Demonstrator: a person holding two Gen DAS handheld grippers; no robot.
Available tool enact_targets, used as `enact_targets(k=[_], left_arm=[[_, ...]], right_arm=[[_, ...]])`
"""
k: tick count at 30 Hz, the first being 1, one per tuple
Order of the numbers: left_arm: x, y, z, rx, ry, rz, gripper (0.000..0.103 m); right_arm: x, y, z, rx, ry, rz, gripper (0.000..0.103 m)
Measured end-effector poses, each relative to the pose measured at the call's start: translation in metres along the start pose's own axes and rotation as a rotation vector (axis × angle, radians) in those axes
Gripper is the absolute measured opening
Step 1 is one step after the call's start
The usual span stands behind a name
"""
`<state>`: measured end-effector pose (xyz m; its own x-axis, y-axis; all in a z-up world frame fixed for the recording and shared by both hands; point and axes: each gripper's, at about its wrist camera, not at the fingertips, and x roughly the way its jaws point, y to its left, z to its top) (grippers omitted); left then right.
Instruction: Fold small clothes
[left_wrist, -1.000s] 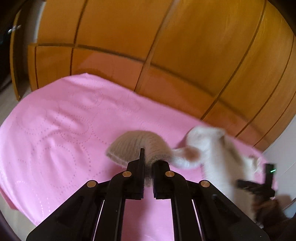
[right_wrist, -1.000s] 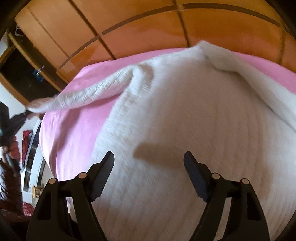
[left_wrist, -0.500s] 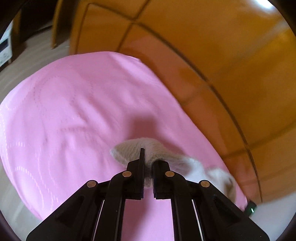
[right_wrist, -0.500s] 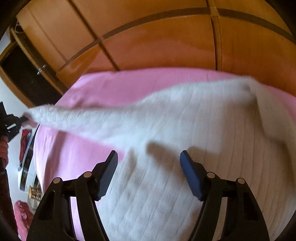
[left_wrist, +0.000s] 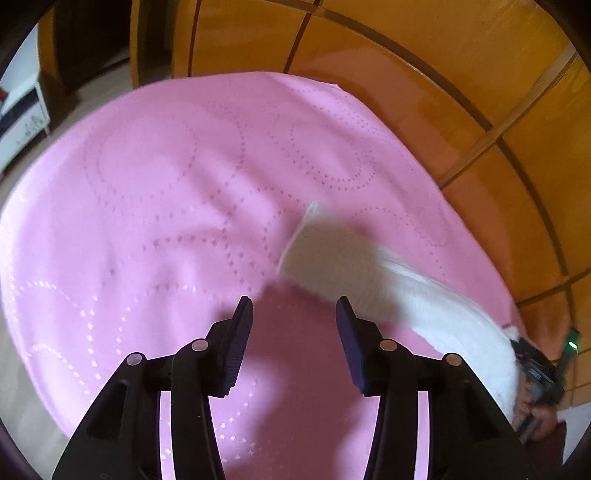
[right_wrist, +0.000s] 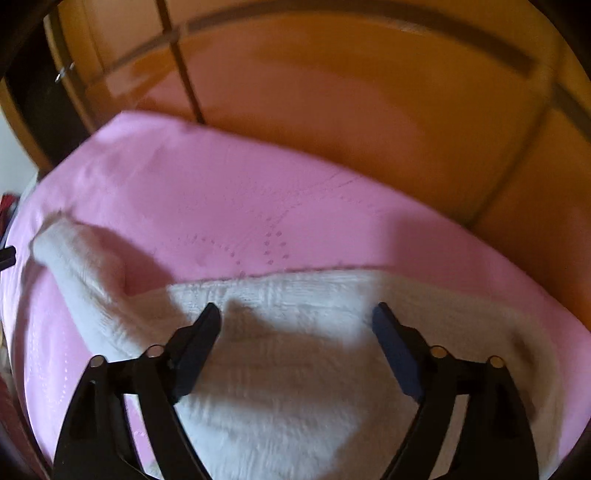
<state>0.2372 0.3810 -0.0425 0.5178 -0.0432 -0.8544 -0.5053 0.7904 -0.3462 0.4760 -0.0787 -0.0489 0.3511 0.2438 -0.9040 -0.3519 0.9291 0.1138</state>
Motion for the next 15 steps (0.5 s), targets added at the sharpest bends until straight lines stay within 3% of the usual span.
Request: enact_targets(k=[1, 2, 4, 6, 7, 8, 9, 12, 13, 14, 15], left_arm=[[-0.003, 0.006, -0.005, -0.006, -0.019, -0.05, 0.057], [-0.006, 0.009, -0.008, -0.004, -0.037, -0.072, 0.072], [-0.008, 0.017, -0.016, 0.0, -0.073, -0.072, 0.078], [-0.002, 0.019, -0.02, -0.02, -0.057, -0.109, 0.078], [0.001, 0.019, -0.019, -0.022, -0.055, -0.115, 0.078], [0.004, 0.016, -0.018, -0.018, -0.061, -0.107, 0.078], [0.007, 0.013, -0.016, -0.015, -0.071, -0.103, 0.078], [0.024, 0.002, -0.003, -0.024, -0.066, -0.129, 0.077], [0.03, -0.003, 0.001, -0.022, -0.063, -0.125, 0.073], [0.037, -0.007, 0.004, -0.019, -0.057, -0.12, 0.053], [0.043, -0.009, 0.007, -0.023, -0.045, -0.119, 0.018]], right_arm=[[0.007, 0.0, 0.001, -0.011, 0.018, 0.005, 0.091], [0.011, -0.001, 0.002, -0.026, 0.024, 0.006, 0.092], [0.016, -0.003, 0.004, -0.048, 0.028, 0.022, 0.088], [0.014, -0.002, 0.003, -0.081, 0.03, 0.032, 0.071], [0.012, -0.002, 0.004, -0.098, 0.028, 0.034, 0.055], [0.009, 0.0, 0.004, -0.113, 0.025, 0.04, 0.023], [0.007, 0.0, 0.005, -0.121, 0.028, 0.044, 0.012], [0.005, 0.01, 0.008, -0.135, 0.024, 0.015, 0.009], [0.003, 0.011, 0.008, -0.136, 0.014, -0.001, 0.008], [-0.002, 0.011, 0.011, -0.123, -0.011, -0.018, 0.008], [-0.006, 0.009, 0.015, -0.097, -0.038, -0.025, 0.008]])
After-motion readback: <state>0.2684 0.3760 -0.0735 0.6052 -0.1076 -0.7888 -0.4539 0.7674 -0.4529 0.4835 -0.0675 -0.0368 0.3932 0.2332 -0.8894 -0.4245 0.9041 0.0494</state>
